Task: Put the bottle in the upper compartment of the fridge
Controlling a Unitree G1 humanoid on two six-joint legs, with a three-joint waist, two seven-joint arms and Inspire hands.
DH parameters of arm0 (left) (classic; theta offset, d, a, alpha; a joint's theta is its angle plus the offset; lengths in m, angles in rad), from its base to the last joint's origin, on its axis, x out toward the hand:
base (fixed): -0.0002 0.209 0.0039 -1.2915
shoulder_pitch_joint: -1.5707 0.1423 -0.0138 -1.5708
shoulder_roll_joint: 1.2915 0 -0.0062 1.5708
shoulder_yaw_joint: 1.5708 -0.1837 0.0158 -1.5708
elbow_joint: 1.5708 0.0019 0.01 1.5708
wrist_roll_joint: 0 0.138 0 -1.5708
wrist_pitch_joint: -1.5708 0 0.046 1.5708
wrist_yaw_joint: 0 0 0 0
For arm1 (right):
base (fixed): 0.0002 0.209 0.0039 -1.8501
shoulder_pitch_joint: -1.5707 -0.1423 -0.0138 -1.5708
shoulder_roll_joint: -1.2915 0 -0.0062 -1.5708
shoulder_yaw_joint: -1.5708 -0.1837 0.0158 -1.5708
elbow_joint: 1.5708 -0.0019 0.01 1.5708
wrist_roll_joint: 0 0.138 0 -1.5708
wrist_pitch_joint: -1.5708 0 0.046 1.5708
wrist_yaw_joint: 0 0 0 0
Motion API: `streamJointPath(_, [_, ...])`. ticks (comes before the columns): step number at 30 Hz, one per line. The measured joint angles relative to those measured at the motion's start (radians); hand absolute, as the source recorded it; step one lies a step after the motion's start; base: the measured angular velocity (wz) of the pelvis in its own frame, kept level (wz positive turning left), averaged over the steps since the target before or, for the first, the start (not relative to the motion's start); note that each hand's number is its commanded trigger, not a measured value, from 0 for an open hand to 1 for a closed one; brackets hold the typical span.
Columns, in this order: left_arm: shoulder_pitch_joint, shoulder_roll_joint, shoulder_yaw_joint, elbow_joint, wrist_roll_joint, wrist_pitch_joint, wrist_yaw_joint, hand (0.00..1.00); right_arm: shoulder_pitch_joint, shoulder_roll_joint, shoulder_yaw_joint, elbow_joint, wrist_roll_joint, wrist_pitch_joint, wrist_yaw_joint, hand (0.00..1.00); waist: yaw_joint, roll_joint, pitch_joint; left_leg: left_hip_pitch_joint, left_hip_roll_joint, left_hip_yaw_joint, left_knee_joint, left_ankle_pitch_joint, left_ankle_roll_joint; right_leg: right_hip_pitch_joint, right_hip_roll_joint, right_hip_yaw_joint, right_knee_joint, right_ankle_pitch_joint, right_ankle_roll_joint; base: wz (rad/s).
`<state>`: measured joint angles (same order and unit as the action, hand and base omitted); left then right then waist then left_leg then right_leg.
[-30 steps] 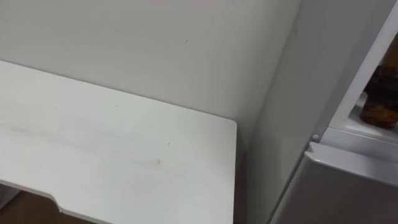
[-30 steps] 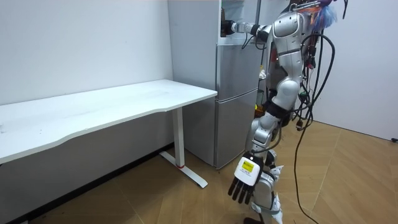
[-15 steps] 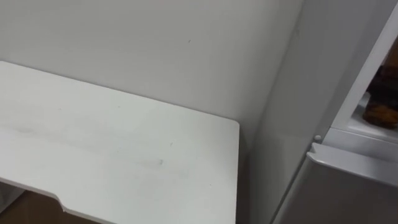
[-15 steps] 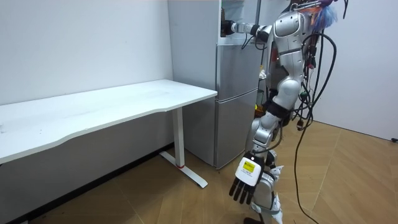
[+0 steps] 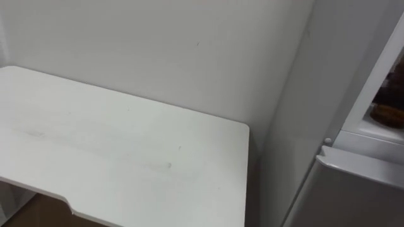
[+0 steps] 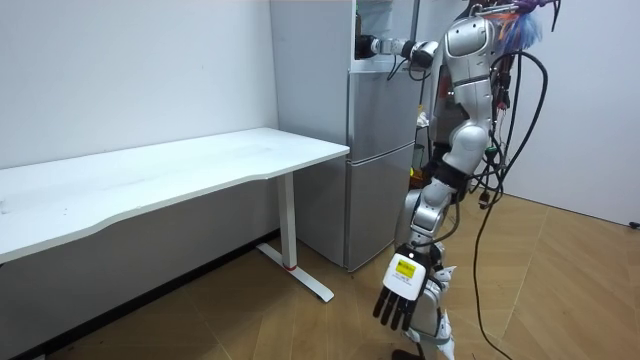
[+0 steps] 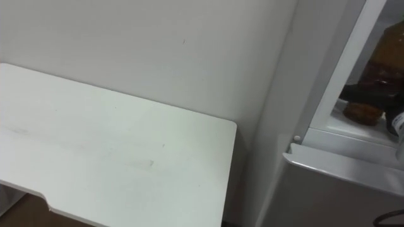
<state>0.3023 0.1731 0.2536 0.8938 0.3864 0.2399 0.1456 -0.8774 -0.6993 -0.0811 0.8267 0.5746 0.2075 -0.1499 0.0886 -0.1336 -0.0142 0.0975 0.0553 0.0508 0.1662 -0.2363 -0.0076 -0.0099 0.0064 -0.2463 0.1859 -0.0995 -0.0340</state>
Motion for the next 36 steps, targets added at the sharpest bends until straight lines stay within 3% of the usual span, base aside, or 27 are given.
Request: streamJointPath(36, [-0.013,0.003,-0.002,0.031,-0.001,-0.011,0.000,0.00,-0.003,0.000,0.000,-0.002,0.049,-0.001,-0.014,0.00,-0.004,-0.008,0.0018,0.002,0.000,0.001,0.002,0.000,0.000,-0.002,0.000,0.002,-0.001,-0.001,0.000,0.00])
